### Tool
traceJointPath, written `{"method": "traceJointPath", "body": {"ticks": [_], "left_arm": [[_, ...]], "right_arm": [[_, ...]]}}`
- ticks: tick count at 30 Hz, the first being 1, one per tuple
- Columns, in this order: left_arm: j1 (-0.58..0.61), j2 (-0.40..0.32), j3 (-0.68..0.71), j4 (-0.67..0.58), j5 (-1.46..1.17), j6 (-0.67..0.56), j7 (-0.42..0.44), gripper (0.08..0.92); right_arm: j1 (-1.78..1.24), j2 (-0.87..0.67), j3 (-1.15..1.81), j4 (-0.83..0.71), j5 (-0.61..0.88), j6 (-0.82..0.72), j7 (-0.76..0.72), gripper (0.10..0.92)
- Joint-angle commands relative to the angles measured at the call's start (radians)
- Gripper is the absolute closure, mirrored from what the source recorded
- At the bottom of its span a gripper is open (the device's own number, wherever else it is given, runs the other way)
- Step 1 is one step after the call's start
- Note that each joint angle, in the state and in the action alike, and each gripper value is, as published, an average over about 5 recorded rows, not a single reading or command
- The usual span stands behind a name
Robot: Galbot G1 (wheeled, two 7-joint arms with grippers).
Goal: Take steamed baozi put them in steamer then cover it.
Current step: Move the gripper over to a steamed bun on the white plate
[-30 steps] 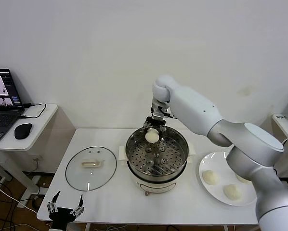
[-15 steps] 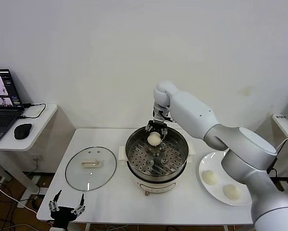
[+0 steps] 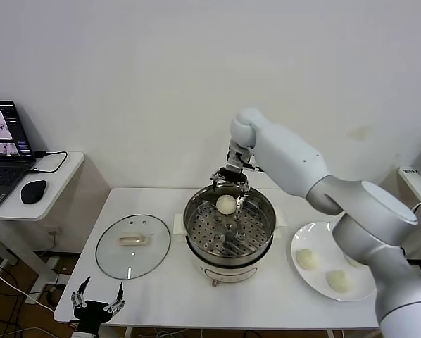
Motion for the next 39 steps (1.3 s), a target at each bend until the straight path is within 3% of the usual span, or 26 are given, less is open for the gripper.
{"method": "traceJointPath", "body": {"ticks": [1,8,11,20,29,39], "left_arm": [[0.000,0.001,0.002,-0.005,0.000,0.001,0.001,0.177],[0.001,0.012,0.018,-0.021,-0.001,0.001,0.002,0.177],[0.006,0.021,0.020,-0.026,-0.005,0.002,0.002,0.177],[0.017,0.027,0.024,-0.055,-0.032,0.011,0.010,0.177],[0.032,0.019,0.039,-0.065,-0.029,0.015,0.014,0.177],[0.045,0.017,0.034,-0.063,-0.027,0.015,0.013,0.177]], "right_arm": [[0.100,-0.195,-0.090,0.213,0.315,-0.288,-0.004,0.203],[0.173,-0.429,-0.126,0.383,0.496,-0.678,0.024,0.202],[0.172,-0.517,-0.107,0.429,0.496,-0.829,0.016,0.203],[0.099,-0.795,-0.105,0.602,0.411,-1.040,0.052,0.203],[-0.126,-0.915,0.019,0.696,0.306,-1.036,0.055,0.203],[-0.447,-0.885,0.175,0.701,0.180,-0.976,0.094,0.203]]}}
